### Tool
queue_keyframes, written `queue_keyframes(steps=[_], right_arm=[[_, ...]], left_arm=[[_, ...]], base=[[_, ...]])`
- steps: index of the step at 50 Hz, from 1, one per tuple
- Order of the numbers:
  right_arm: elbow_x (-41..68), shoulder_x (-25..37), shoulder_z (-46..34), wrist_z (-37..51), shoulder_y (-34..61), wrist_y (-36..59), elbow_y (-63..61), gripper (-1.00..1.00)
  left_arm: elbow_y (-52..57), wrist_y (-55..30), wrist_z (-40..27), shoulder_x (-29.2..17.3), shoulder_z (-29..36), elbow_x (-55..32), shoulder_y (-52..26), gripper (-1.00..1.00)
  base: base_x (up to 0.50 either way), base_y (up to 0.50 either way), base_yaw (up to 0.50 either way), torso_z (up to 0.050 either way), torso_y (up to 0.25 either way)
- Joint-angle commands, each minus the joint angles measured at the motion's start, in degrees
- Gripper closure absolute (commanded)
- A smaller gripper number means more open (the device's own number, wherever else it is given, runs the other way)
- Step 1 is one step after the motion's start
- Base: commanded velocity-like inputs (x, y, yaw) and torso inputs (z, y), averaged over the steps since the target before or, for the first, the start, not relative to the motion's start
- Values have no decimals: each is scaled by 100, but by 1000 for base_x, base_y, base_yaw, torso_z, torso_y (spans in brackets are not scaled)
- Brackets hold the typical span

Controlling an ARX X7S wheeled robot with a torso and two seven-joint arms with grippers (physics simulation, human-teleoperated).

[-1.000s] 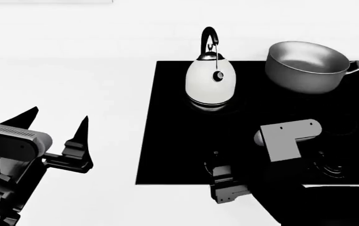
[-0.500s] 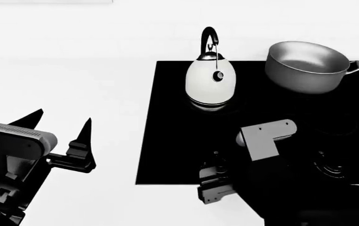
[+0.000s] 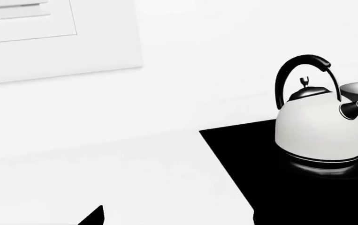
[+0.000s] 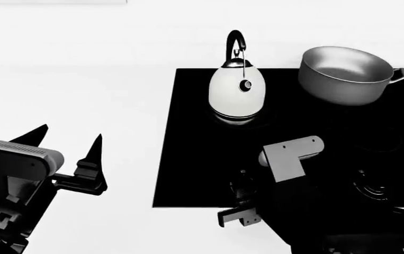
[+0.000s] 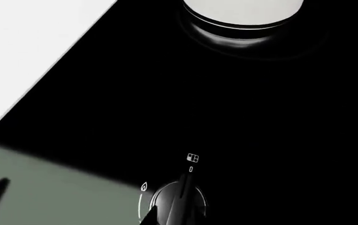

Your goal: Pick the kettle from the counter and place it on a stove burner. Then turn the burner on.

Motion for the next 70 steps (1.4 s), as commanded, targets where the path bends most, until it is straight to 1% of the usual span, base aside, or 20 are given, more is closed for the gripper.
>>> queue_keyframes(steps=[1,17,23,27,32,45,58,70], right_arm=[[-92,-7,0,15,-2,21,-2,100],[-163,9,-14,-69,-20,73,81,100],[-748,-60,-257,-84,97,513,-29,100],[-1132,-44,-335,-282,140,647,-101,100],[-1362,7,-376,-426,151,706,-79,100],[-1381,133,-409,-493,144,782,-116,100],[-1954,362,-592,-1345,213,1044,-145,100],[-2300,470,-632,-1545,140,1002,285,100]], left_arm=[[-26,19,-2,12,31,29,4,-100],[-75,20,11,29,100,40,-75,-100],[-82,27,5,24,95,41,-51,-100],[-57,-76,-22,-9,151,-6,-169,-100],[-80,-50,-18,8,175,33,-139,-100],[-63,-68,-47,-6,164,-9,-163,-100],[-32,-65,-79,-14,151,-26,-146,-100],[-54,-1,-57,-10,137,1,-78,-100]], base=[[0,0,0,0,0],[0,0,0,0,0],[0,0,0,0,0],[0,0,0,0,0],[2,0,2,0,0],[1,0,1,0,0],[-1,0,0,0,0],[0,0,-1,0,0]])
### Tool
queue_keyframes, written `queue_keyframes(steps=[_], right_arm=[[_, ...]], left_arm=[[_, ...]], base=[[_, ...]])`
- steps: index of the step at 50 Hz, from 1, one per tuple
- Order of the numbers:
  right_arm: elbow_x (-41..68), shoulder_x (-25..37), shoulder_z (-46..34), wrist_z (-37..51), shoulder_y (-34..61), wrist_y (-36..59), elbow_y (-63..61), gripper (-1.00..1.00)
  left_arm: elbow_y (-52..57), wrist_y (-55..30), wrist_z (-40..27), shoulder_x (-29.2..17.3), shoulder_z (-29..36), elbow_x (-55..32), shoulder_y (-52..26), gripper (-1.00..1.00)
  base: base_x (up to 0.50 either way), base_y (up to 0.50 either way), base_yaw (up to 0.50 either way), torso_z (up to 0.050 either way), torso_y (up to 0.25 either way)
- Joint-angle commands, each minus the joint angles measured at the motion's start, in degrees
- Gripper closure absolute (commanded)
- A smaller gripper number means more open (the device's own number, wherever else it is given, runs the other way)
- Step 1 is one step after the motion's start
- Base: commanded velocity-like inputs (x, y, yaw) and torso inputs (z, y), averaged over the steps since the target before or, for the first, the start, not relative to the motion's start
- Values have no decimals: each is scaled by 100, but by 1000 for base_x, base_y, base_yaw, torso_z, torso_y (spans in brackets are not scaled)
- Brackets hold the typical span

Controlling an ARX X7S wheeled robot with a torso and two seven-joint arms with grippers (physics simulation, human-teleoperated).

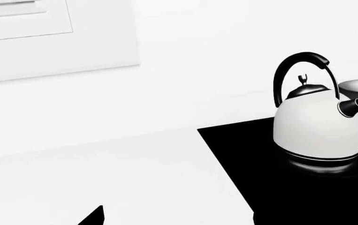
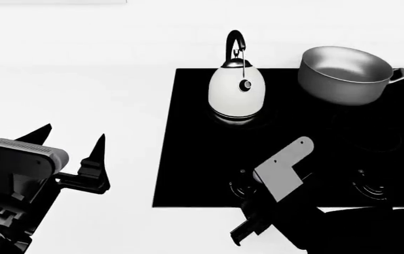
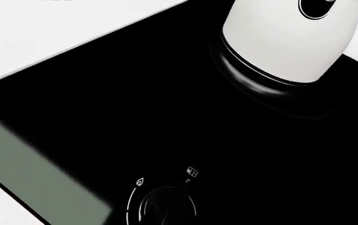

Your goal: Pick the kettle from the counter and place it on a stove burner. Then turn the burner on.

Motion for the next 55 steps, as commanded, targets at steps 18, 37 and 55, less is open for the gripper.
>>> queue_keyframes(steps=[18,37,55], right_arm=[[-769,279,-296,-963,37,106,674,100],[-1305,299,-432,-1570,39,111,1106,100],[-1975,338,-552,-2256,166,39,1339,100]], left_arm=[[41,11,-55,-29,-42,-47,30,-100],[56,20,-88,-33,-35,-43,74,-100],[87,-10,-133,-69,-55,-102,53,-100]], base=[[7,1,4,0,0],[6,2,5,0,0],[7,3,6,0,0]])
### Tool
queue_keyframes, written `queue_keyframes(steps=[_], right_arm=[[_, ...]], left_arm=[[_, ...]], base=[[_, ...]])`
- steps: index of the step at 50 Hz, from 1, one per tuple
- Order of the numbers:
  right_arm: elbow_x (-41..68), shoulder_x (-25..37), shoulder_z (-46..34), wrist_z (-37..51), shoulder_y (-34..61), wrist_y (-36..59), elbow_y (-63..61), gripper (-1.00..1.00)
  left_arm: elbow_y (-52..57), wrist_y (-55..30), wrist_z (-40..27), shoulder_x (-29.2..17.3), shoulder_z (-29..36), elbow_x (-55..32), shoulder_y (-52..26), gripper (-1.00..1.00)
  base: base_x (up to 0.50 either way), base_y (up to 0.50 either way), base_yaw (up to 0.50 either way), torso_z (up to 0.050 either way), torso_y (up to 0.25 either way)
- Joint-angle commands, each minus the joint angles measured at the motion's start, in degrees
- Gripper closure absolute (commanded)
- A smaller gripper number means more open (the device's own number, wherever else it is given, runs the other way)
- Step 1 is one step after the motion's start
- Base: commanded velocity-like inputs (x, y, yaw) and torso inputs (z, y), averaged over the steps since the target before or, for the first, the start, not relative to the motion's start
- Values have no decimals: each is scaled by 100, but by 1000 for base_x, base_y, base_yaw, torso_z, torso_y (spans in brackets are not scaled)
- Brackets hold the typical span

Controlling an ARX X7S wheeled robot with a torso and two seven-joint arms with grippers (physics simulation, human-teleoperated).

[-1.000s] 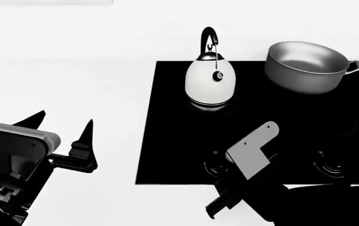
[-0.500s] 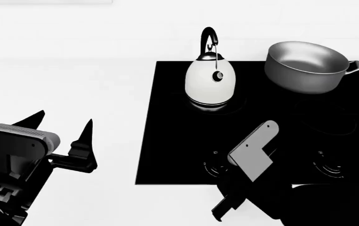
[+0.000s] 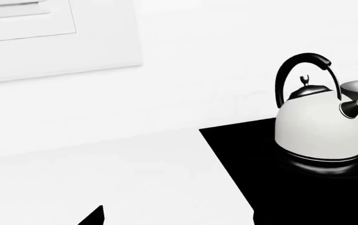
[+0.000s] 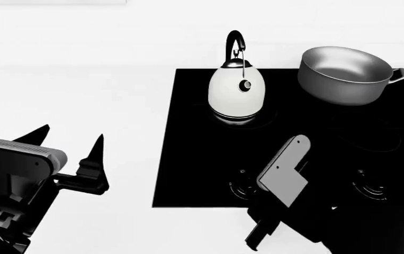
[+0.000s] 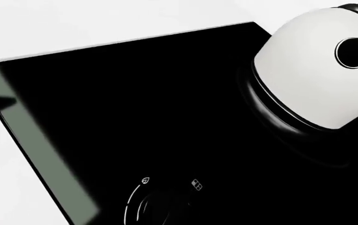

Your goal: Pick the kettle from the counter and place it on a stove burner. Then turn the burner on.

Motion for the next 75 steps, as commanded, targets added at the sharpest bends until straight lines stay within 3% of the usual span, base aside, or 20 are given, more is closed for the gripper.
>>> queue_keyframes(steps=[1,45,67,70,71,75], right_arm=[[-370,-71,-216,-344,-43,123,1097,100],[-1424,-249,-296,-1798,156,-446,2262,100],[-1429,-34,-323,-1846,97,-486,1950,100],[-1136,-136,-231,-1485,91,-212,2069,100],[-1109,-84,-229,-1575,96,-258,1969,-100],[-1064,13,-149,-1514,116,-358,1832,-100]], left_arm=[[21,-7,-28,-21,-24,-32,5,-100],[79,-12,-161,-54,-67,-84,76,-100],[97,37,-172,-61,-72,-76,122,-100],[91,52,-164,-62,-74,-69,130,-100],[99,48,-164,-66,-74,-80,119,-100],[107,57,-161,-74,-85,-89,130,-100]], base=[[17,4,7,0,0],[9,5,10,0,0],[8,4,8,0,0],[9,4,6,0,0],[0,0,9,0,0],[9,3,6,0,0]])
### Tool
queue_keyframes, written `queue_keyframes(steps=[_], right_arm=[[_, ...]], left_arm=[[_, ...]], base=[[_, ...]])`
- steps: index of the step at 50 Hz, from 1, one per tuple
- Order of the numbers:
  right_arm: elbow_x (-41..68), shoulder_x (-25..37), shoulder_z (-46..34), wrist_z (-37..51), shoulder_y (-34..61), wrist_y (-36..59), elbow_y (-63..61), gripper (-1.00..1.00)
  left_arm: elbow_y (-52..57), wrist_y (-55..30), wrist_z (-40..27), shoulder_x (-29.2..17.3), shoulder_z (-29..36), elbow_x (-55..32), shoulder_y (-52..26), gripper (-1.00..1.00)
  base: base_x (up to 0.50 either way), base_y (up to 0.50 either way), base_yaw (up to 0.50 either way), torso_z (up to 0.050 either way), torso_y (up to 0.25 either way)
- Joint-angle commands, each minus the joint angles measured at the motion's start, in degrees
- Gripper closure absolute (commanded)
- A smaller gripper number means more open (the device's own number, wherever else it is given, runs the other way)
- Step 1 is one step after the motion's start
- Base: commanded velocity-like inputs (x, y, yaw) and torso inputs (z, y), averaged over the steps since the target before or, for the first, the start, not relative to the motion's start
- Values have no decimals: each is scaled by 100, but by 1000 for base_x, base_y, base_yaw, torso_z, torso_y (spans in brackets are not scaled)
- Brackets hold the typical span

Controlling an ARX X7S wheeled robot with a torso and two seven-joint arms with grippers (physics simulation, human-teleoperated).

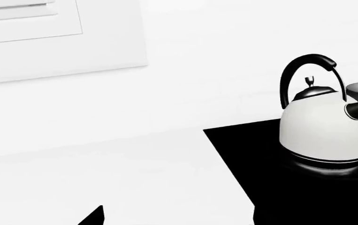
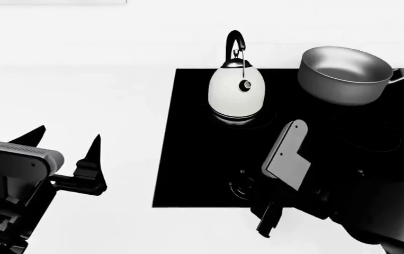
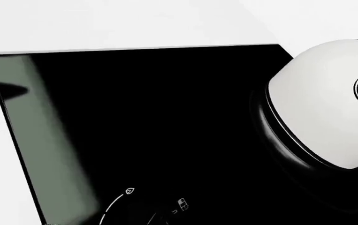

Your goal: Pick the kettle from the counter and place it on a stove burner. Then turn the burner on.

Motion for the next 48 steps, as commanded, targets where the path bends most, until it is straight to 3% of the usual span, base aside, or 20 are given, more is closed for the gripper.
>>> queue_keyframes(steps=[1,13,26,48], right_arm=[[-217,70,-53,407,-163,114,811,-100],[-109,580,203,613,263,196,-18,-100],[352,1547,704,896,921,274,-1372,-100],[597,3132,860,1240,1052,236,-2950,-100]], left_arm=[[19,18,-2,-17,-21,-23,17,-100],[60,43,3,-30,-44,-70,-7,-100],[274,178,-25,-78,-284,-149,271,-100],[789,403,-96,-205,-820,-309,929,-100]], base=[[0,0,0,0,0],[1,0,0,0,0],[0,-1,-1,0,0],[0,0,0,0,0]])
